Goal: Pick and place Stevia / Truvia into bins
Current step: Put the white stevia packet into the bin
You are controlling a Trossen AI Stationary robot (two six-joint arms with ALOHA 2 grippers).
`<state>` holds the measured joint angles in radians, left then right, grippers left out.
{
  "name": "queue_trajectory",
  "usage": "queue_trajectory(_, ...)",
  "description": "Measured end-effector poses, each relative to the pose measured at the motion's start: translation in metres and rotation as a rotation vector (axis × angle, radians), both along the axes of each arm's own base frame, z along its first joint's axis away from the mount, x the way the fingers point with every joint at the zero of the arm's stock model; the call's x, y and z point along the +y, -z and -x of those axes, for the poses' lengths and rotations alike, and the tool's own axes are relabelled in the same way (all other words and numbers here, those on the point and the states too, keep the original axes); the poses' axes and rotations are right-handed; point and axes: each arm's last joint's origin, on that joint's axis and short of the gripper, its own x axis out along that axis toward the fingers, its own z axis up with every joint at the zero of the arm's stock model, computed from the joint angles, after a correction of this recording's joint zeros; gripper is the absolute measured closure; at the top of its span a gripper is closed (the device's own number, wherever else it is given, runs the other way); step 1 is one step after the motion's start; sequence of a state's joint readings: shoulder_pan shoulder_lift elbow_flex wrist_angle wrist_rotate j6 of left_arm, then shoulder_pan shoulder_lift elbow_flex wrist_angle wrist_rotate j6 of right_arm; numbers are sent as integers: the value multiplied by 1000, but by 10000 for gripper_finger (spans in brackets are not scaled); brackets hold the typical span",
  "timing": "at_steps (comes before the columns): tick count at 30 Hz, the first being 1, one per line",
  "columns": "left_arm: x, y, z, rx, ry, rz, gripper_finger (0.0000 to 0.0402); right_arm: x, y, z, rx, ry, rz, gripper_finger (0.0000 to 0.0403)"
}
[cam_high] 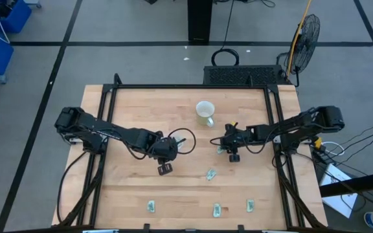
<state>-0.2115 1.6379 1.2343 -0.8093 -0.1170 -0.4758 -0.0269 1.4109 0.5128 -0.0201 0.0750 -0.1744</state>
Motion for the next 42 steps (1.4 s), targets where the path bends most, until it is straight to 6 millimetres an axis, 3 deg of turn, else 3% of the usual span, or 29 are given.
queue_trajectory(8,2,-1,-1,-27,-29,-76,325,3,0,-1,-11,-158,-3,396)
queue_trajectory(12,3,-3,-6,-86,-47,-103,325,4,-5,-9,-119,-210,27,392)
queue_trajectory(21,2,-17,-28,-350,-1,-159,325,14,-38,-34,-534,-276,109,400)
queue_trajectory(28,19,-22,-37,-411,8,-152,320,20,-48,-38,-648,-293,120,400)
queue_trajectory(33,31,-19,-44,-433,11,-121,272,19,-48,-38,-646,-294,123,399)
queue_trajectory(38,33,-3,-63,-492,100,-39,212,19,-48,-38,-644,-324,165,399)
queue_trajectory(42,35,8,-74,-523,100,-31,190,19,-48,-38,-648,-332,176,399)
